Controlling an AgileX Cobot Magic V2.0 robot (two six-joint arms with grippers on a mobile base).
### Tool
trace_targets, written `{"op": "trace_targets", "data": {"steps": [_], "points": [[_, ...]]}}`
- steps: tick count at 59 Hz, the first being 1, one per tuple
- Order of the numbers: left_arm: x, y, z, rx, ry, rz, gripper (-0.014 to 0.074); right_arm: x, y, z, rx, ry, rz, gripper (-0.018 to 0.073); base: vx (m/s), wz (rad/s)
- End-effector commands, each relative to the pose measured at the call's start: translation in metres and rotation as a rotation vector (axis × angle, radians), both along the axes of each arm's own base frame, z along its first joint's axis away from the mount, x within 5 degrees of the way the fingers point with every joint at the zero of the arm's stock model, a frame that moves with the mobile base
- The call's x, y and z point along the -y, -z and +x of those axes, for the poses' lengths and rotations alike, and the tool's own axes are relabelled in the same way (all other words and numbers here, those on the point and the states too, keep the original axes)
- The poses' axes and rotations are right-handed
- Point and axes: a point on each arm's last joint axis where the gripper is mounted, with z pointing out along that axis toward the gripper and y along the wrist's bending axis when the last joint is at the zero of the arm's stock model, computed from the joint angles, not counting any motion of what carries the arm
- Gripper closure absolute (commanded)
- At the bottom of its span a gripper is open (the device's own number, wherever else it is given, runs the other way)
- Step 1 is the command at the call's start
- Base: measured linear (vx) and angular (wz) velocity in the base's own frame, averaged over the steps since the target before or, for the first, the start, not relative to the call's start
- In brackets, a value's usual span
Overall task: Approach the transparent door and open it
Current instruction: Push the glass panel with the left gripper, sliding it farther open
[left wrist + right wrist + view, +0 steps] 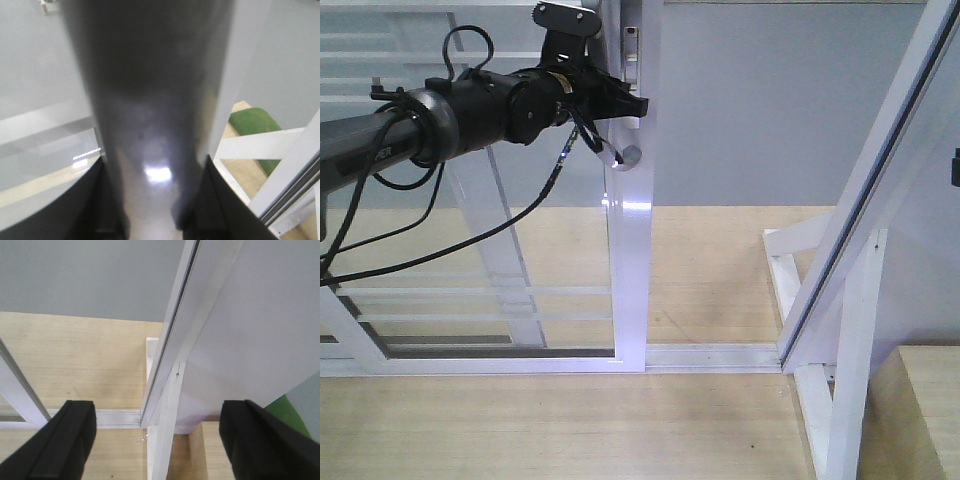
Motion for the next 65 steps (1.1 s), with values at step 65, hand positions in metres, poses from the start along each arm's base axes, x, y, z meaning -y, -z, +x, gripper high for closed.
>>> {"op": "trace_targets", "data": {"steps": [65], "points": [[-0.171,-0.101,0.019,0.203,-0.350,-0.066,0.0598,0.001,-0.018,0.002,0.113,-0.009,-0.020,-0.0004,-0.01,0.01]]}}
